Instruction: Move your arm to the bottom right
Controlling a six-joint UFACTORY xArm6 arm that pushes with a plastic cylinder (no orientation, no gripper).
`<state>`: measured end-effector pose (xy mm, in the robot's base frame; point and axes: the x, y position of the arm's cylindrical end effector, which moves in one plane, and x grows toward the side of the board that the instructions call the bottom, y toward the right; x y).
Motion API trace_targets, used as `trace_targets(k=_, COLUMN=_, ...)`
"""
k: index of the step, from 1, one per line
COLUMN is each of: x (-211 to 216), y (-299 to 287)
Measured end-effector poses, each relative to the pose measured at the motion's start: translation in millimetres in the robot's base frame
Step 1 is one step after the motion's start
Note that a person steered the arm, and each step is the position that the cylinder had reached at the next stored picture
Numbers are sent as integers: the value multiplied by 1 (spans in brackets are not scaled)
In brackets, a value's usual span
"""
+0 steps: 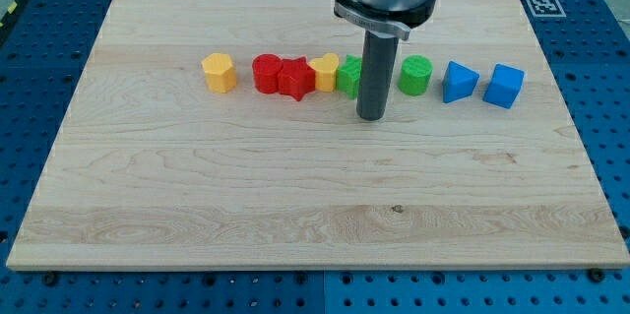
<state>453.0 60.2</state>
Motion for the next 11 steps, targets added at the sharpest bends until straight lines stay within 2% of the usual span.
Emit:
trace_targets(k=1, x=1, y=2)
trace_targets(k=2, x=32, y=11)
trace_targets(k=3, x=90, y=17)
trace_targets(k=4, x=108, y=26)
trace_targets(k=5, x=109, y=30)
trace_targets(k=9, x=114, y=228)
trace_targets(k=11, x=115, y=232)
